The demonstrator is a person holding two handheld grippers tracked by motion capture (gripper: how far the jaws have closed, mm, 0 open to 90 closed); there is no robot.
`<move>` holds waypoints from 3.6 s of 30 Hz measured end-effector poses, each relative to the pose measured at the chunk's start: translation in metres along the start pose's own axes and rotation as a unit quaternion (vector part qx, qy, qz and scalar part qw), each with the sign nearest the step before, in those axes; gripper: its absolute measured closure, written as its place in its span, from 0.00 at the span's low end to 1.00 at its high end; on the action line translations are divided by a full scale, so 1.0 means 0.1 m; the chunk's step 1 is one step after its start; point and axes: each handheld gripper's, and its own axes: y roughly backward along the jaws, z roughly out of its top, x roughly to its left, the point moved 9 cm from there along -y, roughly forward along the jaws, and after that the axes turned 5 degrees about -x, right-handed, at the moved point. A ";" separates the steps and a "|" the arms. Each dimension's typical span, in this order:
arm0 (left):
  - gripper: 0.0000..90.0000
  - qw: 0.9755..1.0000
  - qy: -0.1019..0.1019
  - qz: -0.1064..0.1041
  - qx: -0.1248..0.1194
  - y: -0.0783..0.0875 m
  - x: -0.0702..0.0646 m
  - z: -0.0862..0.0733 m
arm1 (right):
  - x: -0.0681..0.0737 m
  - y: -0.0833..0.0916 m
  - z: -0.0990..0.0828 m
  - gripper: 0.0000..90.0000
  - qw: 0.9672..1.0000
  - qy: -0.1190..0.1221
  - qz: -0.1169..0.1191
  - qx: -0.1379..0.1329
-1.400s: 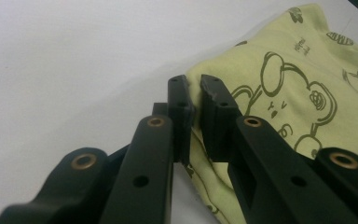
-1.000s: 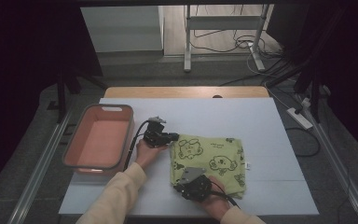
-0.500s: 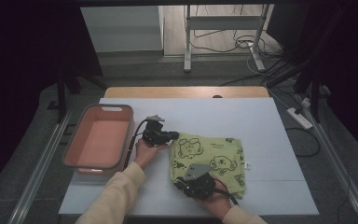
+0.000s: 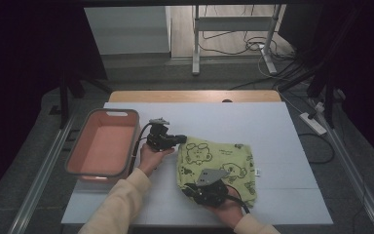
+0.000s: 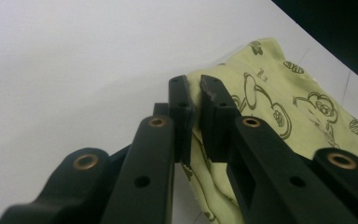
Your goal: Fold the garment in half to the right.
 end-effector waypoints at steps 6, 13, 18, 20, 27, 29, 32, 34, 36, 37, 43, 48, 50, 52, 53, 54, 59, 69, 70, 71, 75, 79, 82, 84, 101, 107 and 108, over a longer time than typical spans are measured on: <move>0.92 1.000 -0.001 -0.006 -0.006 0.04 -0.02 0.05 | 0.01 0.02 0.04 0.84 1.000 0.005 0.001 -0.006; 0.92 1.000 0.005 -0.005 -0.012 0.13 -0.04 0.12 | 0.05 0.09 0.18 0.84 0.999 0.019 0.003 -0.032; 0.92 1.000 0.007 -0.010 -0.013 0.16 -0.04 0.12 | 0.07 0.11 0.21 0.84 0.999 0.025 0.000 -0.038; 0.92 1.000 0.007 -0.009 -0.011 0.16 -0.03 0.12 | 0.08 0.10 0.21 0.84 0.999 0.025 0.001 -0.038; 0.92 1.000 0.014 -0.014 -0.022 0.24 -0.02 0.18 | 0.09 0.09 0.29 0.84 0.998 0.022 -0.002 -0.056; 0.92 0.999 0.016 -0.016 -0.030 0.31 -0.02 0.23 | 0.09 0.09 0.31 0.84 0.998 0.022 -0.002 -0.058; 0.92 0.999 0.017 -0.016 -0.036 0.36 -0.01 0.26 | 0.12 0.09 0.40 0.84 0.997 0.025 -0.006 -0.074; 0.92 0.999 0.018 -0.014 -0.031 0.36 0.00 0.24 | 0.13 0.10 0.41 0.84 0.997 0.025 -0.009 -0.077; 0.92 0.999 0.019 -0.013 -0.027 0.33 0.00 0.22 | 0.13 0.09 0.40 0.84 0.997 0.023 -0.009 -0.076; 0.92 0.999 0.020 -0.013 -0.024 0.32 0.00 0.21 | 0.12 0.09 0.39 0.84 0.997 0.021 -0.010 -0.075; 0.92 1.000 0.023 -0.010 -0.016 0.30 0.01 0.18 | 0.11 0.07 0.35 0.84 0.997 0.012 -0.008 -0.074; 0.92 1.000 0.024 -0.010 -0.013 0.28 0.01 0.16 | 0.11 0.05 0.31 0.84 0.998 0.011 -0.006 -0.069; 0.92 1.000 0.024 -0.011 -0.016 0.29 0.01 0.17 | 0.11 0.04 0.31 0.84 0.998 0.007 -0.004 -0.069; 0.92 0.999 0.027 -0.014 -0.024 0.33 0.01 0.21 | 0.11 0.04 0.33 0.84 0.997 0.008 -0.003 -0.073; 0.92 0.999 0.028 -0.013 -0.028 0.35 0.01 0.23 | 0.11 0.04 0.36 0.84 0.997 0.007 -0.002 -0.075; 0.92 0.999 0.028 -0.014 -0.032 0.37 0.01 0.25 | 0.11 0.04 0.38 0.84 0.997 0.007 -0.002 -0.079; 0.92 0.998 0.027 -0.021 -0.051 0.48 -0.03 0.34 | 0.14 0.07 0.49 0.84 0.995 0.012 -0.002 -0.099; 0.92 0.999 0.029 -0.015 -0.034 0.40 0.00 0.27 | 0.14 0.04 0.45 0.84 0.995 0.004 -0.004 -0.098; 0.92 0.999 0.029 -0.014 -0.033 0.40 0.00 0.26 | 0.15 0.03 0.44 0.84 0.995 0.003 -0.004 -0.096; 0.92 0.999 0.030 -0.014 -0.033 0.40 0.01 0.26 | 0.15 0.03 0.43 0.84 0.995 0.002 -0.003 -0.096; 0.92 0.999 0.028 -0.012 -0.030 0.38 0.01 0.25 | 0.15 0.02 0.41 0.84 0.995 -0.008 -0.002 -0.097; 0.92 0.999 0.027 -0.007 -0.025 0.36 0.03 0.22 | 0.15 0.01 0.39 0.84 0.995 -0.017 0.005 -0.097; 0.92 0.999 0.026 -0.004 -0.021 0.35 0.04 0.21 | 0.17 -0.02 0.37 0.84 0.996 -0.018 0.010 -0.091; 0.92 0.999 0.026 -0.004 -0.019 0.33 0.04 0.20 | 0.18 -0.04 0.36 0.84 0.996 -0.017 0.013 -0.087; 0.92 1.000 0.016 -0.010 -0.018 0.17 -0.13 0.38 | 0.11 0.19 0.39 0.84 0.993 -0.042 0.010 -0.112; 0.92 1.000 0.023 -0.006 -0.012 0.06 -0.13 0.37 | 0.05 0.27 0.35 0.84 0.992 -0.048 0.003 -0.115; 0.92 1.000 0.024 -0.006 -0.012 0.05 -0.13 0.38 | 0.05 0.29 0.35 0.84 0.992 -0.048 0.001 -0.116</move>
